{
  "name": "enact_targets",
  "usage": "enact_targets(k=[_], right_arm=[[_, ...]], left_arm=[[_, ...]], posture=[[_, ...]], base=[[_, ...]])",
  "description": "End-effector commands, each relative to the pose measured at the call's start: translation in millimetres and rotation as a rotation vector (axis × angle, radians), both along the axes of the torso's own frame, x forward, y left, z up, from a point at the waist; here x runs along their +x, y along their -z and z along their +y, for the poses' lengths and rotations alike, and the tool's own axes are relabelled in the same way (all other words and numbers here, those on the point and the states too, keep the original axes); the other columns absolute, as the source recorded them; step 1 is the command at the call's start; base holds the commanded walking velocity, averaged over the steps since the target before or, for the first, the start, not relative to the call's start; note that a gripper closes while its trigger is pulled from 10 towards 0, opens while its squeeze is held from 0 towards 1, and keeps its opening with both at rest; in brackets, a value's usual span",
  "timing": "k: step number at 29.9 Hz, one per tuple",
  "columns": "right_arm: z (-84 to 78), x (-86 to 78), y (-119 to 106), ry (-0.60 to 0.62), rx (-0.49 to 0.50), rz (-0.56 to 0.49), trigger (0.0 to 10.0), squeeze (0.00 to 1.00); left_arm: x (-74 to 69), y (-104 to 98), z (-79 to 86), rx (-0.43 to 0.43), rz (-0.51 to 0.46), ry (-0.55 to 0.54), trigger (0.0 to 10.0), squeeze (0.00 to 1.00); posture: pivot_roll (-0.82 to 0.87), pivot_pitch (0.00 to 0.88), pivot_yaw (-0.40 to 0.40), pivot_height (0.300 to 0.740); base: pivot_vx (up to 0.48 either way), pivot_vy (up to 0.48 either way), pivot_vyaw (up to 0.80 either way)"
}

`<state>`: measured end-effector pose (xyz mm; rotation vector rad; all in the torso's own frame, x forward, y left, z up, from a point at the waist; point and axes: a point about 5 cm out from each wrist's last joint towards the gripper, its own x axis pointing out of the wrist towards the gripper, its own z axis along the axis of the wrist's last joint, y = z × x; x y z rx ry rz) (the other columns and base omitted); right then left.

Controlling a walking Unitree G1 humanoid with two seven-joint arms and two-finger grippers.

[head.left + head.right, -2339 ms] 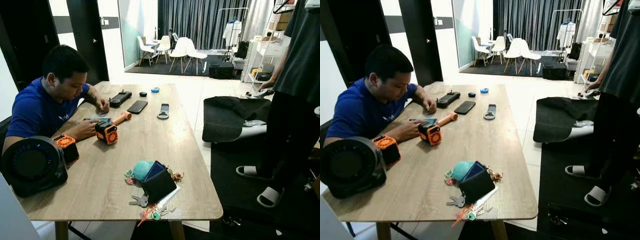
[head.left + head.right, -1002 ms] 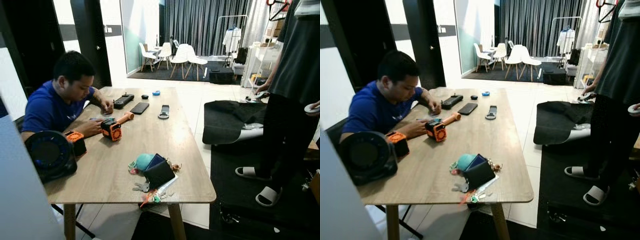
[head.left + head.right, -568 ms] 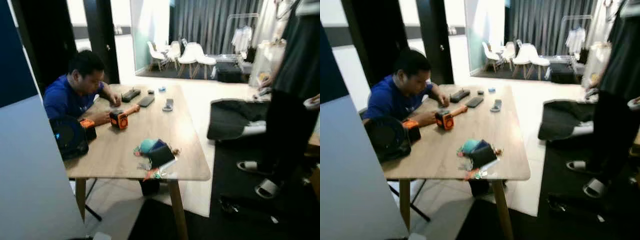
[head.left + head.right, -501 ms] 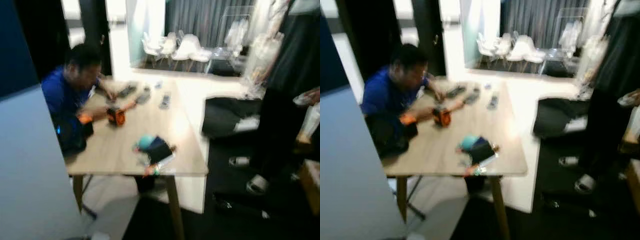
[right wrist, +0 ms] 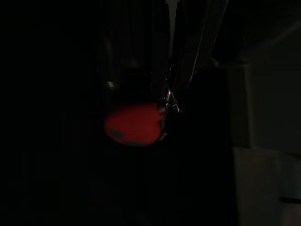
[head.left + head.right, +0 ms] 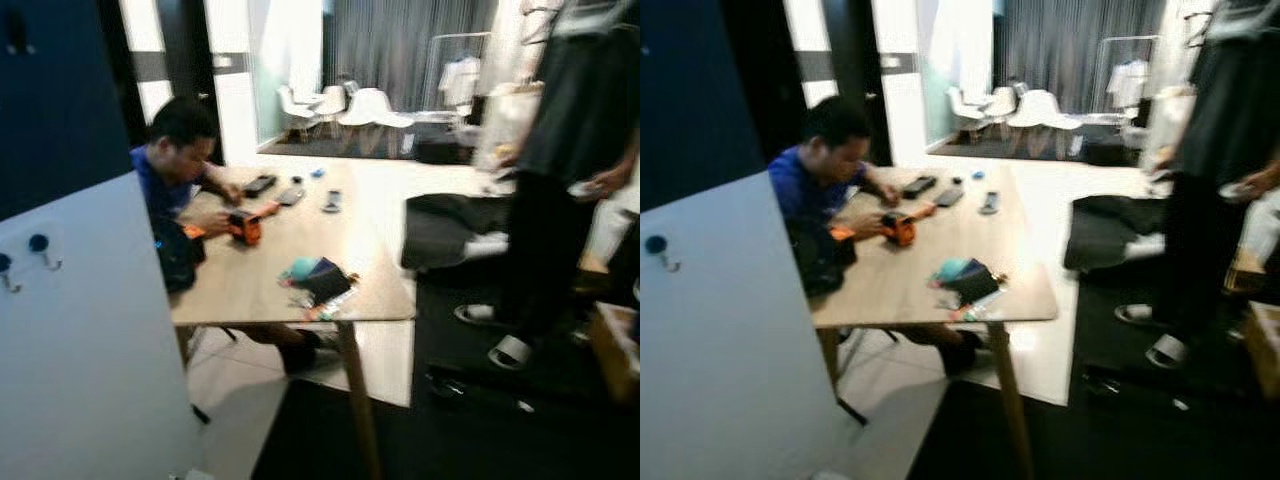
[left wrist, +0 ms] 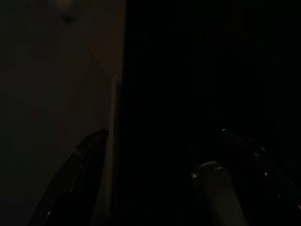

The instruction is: Hang keys on a hook

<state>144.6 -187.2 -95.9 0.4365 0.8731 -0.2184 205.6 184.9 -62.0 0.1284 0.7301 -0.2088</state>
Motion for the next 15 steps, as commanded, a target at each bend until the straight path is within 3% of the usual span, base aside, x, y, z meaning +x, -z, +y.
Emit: enact_targets(k=[1,15], right_arm=[[0.3,4.5,-1.8,-0.004,-0.004,-0.015,10.0,0.0],[1.3,6.1,-2.3,-0.022,-0.008,-0.018,10.0,0.0]], left_arm=[[0.3,-0.6,1.8,-0.006,-0.003,-0.014,10.0,0.0],[0.3,-2.0,0.2,-0.027,-0.023,-0.032,10.0,0.0]], posture=[[0.07,0.021,0.026,0.74],[0.07,0.025,0.023,0.74]], base=[[0.0,0.0,0.0],[0.0,0.0,0.0]])
